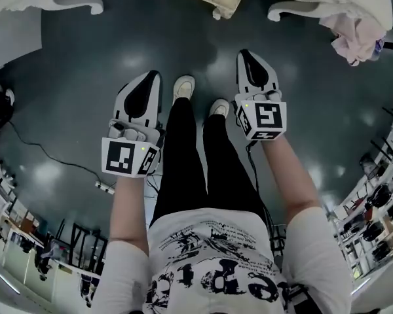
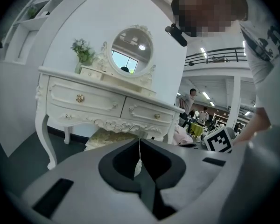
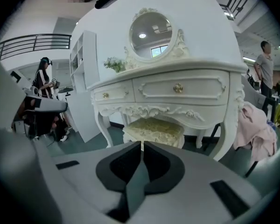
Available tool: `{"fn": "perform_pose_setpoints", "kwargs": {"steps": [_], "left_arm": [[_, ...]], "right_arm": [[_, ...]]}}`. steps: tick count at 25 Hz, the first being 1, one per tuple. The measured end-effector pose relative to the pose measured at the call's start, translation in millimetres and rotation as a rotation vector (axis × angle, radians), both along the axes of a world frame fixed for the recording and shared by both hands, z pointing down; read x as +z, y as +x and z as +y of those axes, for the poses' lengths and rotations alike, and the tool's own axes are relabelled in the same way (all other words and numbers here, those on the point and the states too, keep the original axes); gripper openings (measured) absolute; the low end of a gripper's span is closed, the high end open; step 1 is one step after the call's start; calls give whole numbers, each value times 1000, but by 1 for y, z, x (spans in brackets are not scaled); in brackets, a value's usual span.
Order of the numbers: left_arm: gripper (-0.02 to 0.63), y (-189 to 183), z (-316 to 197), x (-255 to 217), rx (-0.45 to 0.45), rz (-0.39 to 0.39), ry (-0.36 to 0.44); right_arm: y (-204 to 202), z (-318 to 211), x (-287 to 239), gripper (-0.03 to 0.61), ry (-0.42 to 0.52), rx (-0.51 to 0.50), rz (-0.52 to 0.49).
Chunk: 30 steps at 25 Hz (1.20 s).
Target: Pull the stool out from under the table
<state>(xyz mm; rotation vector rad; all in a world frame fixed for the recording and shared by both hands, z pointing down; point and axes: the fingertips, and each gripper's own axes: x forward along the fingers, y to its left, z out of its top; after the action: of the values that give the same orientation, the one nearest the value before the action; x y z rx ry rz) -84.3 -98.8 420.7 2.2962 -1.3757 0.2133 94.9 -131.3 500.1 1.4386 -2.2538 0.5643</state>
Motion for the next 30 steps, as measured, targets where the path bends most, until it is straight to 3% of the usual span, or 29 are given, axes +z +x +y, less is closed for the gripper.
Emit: {"fn": "perform_pose_setpoints", "kwargs": {"steps": [7,14,21,30], "left_arm": [[21,4,-7,135,4,-34,-22],[21,19,-25,224,30,13,-46],[21,21,-67,261,73,-18,11],[21,19,-96,272,114,-31,49]], "right_arm": [[15,-28,152,18,-44,49,79],[25,-70,244,25,-60,107,159],[29,-118,300,239,-50,151,191],[18,-164,334,273,-55,189,260]]}}
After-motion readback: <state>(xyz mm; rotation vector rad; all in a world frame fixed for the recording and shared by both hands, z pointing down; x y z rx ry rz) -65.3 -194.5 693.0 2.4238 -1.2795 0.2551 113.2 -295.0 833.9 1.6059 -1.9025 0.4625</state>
